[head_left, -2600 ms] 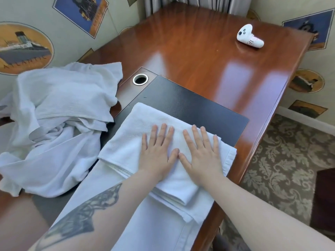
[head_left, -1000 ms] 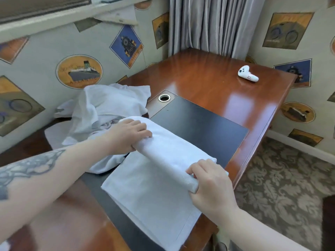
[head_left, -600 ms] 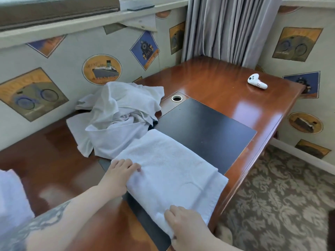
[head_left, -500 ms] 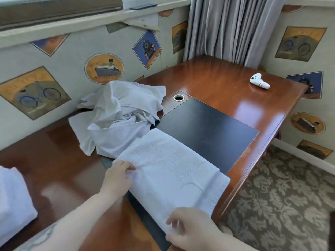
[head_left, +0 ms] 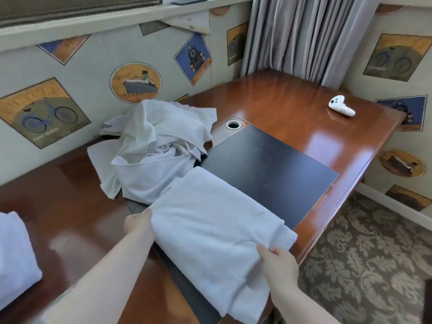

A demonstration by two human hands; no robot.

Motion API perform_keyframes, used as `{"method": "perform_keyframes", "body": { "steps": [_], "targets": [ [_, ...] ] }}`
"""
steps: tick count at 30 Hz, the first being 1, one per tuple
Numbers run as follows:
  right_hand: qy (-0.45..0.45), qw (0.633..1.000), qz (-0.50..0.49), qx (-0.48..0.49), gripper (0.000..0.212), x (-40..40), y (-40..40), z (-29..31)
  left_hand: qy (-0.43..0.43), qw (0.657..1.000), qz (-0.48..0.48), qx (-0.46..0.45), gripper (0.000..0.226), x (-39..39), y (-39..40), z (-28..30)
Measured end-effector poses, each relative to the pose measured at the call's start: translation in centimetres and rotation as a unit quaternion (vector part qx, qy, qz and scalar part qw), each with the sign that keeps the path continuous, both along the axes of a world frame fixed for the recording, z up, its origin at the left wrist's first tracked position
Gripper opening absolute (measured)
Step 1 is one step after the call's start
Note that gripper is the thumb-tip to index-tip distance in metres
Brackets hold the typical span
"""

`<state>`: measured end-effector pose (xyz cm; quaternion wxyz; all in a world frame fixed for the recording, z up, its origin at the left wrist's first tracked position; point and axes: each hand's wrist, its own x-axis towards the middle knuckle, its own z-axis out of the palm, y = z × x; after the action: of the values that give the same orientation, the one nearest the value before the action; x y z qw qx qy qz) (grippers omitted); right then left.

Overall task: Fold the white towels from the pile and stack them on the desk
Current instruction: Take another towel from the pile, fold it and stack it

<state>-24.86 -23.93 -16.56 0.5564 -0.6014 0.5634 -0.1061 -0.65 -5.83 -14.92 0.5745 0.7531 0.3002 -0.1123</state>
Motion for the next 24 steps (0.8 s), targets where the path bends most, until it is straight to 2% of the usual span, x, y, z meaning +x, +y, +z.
{"method": "perform_keyframes", "body": {
  "steps": [3,5,7,9,11,14,16,18,21,24],
  "targets": [
    [0.008,1.000,0.013,-0.002,0.038,-0.7,0.0,-0.5,0.035,0.998,0.044,-0.006,0.042,0.1,0.4,-0.2],
    [0.027,0.998,0.050,-0.008,0.031,-0.9,-0.4,-0.2,0.026,0.996,0.065,-0.048,0.037,0.0,0.1,0.0],
    [0.037,0.994,0.040,-0.095,0.019,-1.0,-1.9,0.3,-0.011,0.994,0.083,-0.068,0.028,-1.3,-0.2,0.5],
    [-0.004,0.983,0.008,-0.184,0.015,-0.9,-4.4,1.1,-0.041,0.994,0.074,-0.065,0.022,-5.0,-0.9,0.6],
    [-0.015,0.971,0.071,-0.226,0.014,0.0,-7.0,1.0,-0.017,0.995,0.058,-0.084,0.027,-10.1,-1.7,-0.5],
    [0.026,0.937,0.253,-0.238,0.023,2.6,-9.7,-0.6,0.034,0.992,0.058,-0.109,0.053,-16.5,-3.7,-2.6],
    [0.031,0.916,0.338,-0.213,0.018,3.9,-10.6,-1.6,0.020,0.991,0.087,-0.096,0.047,-18.7,-5.2,-3.1],
    [0.015,0.913,0.360,-0.191,0.012,4.5,-11.1,-2.0,-0.024,0.994,0.097,-0.049,0.030,-19.2,-6.1,-2.9],
    [0.001,0.905,0.379,-0.193,0.014,4.0,-11.7,-1.6,-0.062,0.997,0.033,0.011,0.011,-18.0,-6.4,-2.3],
    [0.016,0.887,0.412,-0.209,0.025,1.6,-12.1,-1.2,-0.053,0.992,-0.118,-0.008,0.015,-14.7,-5.6,-1.3]
  ]
}}
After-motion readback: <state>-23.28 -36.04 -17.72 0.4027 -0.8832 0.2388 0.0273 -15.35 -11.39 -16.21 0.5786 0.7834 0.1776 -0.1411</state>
